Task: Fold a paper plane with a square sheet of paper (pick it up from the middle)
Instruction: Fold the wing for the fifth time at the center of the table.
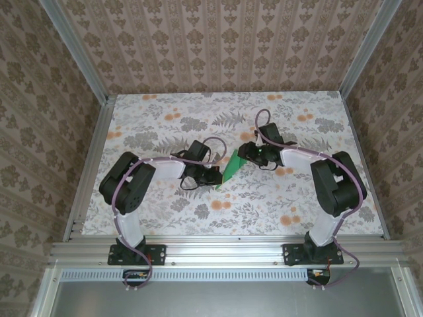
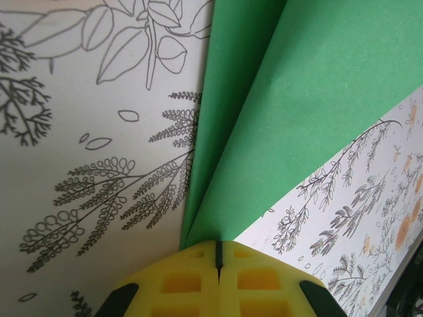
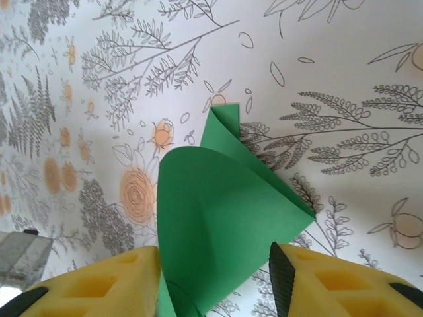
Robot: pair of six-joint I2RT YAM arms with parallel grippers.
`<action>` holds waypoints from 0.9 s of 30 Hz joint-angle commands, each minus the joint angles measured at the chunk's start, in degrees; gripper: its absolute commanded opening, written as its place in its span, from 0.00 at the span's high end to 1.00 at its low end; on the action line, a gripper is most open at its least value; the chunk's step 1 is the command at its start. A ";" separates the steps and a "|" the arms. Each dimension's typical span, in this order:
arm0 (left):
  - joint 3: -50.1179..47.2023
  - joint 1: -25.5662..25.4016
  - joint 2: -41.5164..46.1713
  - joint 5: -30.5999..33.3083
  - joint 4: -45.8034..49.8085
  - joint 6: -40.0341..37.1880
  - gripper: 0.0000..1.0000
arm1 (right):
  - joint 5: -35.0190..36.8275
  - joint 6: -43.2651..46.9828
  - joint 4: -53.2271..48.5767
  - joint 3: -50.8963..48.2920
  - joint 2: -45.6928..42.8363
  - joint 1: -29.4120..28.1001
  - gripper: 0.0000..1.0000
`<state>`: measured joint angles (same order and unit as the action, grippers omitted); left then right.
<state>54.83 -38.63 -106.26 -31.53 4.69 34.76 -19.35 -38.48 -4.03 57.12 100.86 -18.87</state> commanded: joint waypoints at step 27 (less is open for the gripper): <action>0.37 0.40 -3.44 3.39 6.47 -0.74 1.00 | -19.56 3.25 12.09 4.37 12.08 1.45 0.63</action>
<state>55.66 -38.57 -106.76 -31.75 5.91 34.76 -34.50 -33.56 2.61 63.72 114.15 -18.33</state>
